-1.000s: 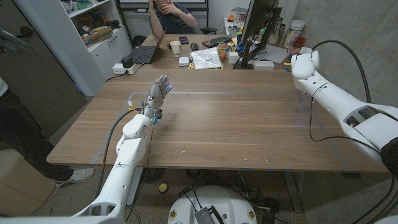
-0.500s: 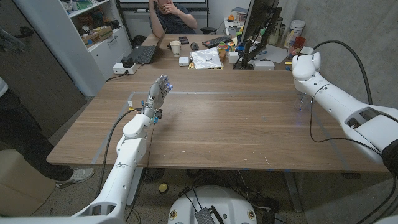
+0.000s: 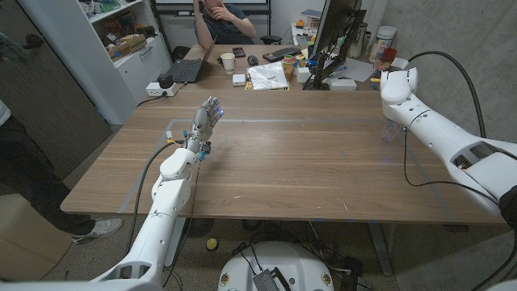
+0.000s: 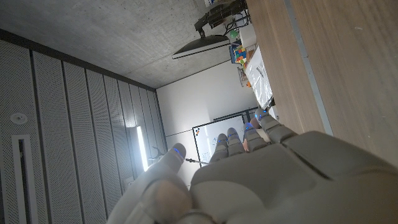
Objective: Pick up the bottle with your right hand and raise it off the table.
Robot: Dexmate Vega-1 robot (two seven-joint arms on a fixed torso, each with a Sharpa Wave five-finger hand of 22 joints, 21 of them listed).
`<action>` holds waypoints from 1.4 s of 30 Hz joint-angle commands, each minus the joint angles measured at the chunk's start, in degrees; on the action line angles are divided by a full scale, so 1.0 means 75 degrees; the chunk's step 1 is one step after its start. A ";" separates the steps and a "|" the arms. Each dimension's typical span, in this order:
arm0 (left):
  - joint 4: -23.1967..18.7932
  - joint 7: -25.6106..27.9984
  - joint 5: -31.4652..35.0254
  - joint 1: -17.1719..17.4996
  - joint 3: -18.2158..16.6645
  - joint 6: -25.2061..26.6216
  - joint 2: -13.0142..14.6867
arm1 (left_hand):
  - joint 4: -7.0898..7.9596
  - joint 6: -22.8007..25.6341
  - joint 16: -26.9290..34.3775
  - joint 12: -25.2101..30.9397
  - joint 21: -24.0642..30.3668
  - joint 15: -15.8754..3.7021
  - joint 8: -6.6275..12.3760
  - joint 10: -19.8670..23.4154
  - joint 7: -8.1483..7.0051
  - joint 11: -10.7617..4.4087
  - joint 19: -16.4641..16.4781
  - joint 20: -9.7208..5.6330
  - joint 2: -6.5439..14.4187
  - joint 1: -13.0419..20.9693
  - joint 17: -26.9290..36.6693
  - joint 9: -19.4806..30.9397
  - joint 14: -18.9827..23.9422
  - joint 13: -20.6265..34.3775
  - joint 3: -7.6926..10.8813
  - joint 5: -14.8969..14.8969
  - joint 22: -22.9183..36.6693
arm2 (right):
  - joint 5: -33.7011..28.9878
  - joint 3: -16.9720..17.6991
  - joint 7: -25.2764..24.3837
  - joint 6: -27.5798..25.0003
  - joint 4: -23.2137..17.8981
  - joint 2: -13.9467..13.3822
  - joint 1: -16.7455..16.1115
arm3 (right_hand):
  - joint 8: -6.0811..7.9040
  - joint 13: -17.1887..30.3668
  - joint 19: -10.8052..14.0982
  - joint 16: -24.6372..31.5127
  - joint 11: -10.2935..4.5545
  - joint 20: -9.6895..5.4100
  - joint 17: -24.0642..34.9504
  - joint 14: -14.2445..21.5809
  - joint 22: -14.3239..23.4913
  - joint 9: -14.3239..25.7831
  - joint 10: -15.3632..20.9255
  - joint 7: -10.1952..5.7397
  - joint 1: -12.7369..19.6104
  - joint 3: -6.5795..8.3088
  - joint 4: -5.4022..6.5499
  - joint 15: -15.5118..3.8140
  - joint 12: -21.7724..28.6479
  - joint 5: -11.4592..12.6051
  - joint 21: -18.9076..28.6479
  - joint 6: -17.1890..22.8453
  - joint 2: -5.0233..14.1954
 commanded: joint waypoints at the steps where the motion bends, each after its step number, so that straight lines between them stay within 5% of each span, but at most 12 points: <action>1: 0.0003 -0.0006 -0.0015 -0.0001 0.0013 -0.0014 0.0015 | 0.0019 -0.0033 0.0036 0.0045 0.0051 0.0006 0.0027 -0.0009 0.0019 0.0003 0.0028 -0.0002 0.0700 -0.0021 0.0020 0.0034 0.0017 0.0014 -0.0044 0.0055 0.0040 | -0.0110 0.0101 0.0045 -0.0078 -0.0407 -0.0110 -0.0081 | 0.0036 0.0018 0.0096 0.0071 -0.0002 -0.0196 0.0001 0.0639 0.0028 0.0062 0.0087 0.1186 0.1239 0.0023 0.0054 -0.1938 0.0032 -0.0016 0.0077 0.1267 0.1150; 27: 0.0059 -0.0020 -0.0034 -0.0036 0.0026 -0.0087 0.0018 | 0.0016 -0.0034 0.0034 0.0044 0.0052 0.0010 0.0027 -0.0004 0.0023 0.0007 0.0033 -0.0004 0.0708 -0.0019 0.0019 0.0033 0.0021 0.0014 -0.0077 0.0065 0.0041 | -0.0719 0.0599 0.0453 -0.0025 -0.1574 -0.0269 -0.0332 | 0.0006 0.0035 0.0322 0.0081 0.0159 -0.0172 -0.0021 0.1061 0.0030 0.0096 0.0474 0.1331 0.1267 0.0024 0.0206 -0.1926 0.0009 -0.0085 0.0161 0.1531 0.1223; 42: 0.0128 -0.0046 -0.0069 -0.0079 0.0022 -0.0140 0.0020 | 0.0015 -0.0031 0.0031 0.0042 0.0050 0.0009 0.0028 -0.0006 0.0022 0.0003 0.0030 -0.0003 0.0714 -0.0017 0.0018 0.0033 0.0017 0.0014 -0.0094 0.0071 0.0041 | -0.0936 0.0950 0.0571 0.0078 -0.1811 -0.0168 -0.0397 | -0.0004 0.0042 0.0452 0.0085 0.0241 -0.0161 -0.0037 0.1315 0.0034 0.0114 0.0778 0.1393 0.1257 0.0038 0.0277 -0.1933 0.0028 -0.0106 0.0212 0.1695 0.1240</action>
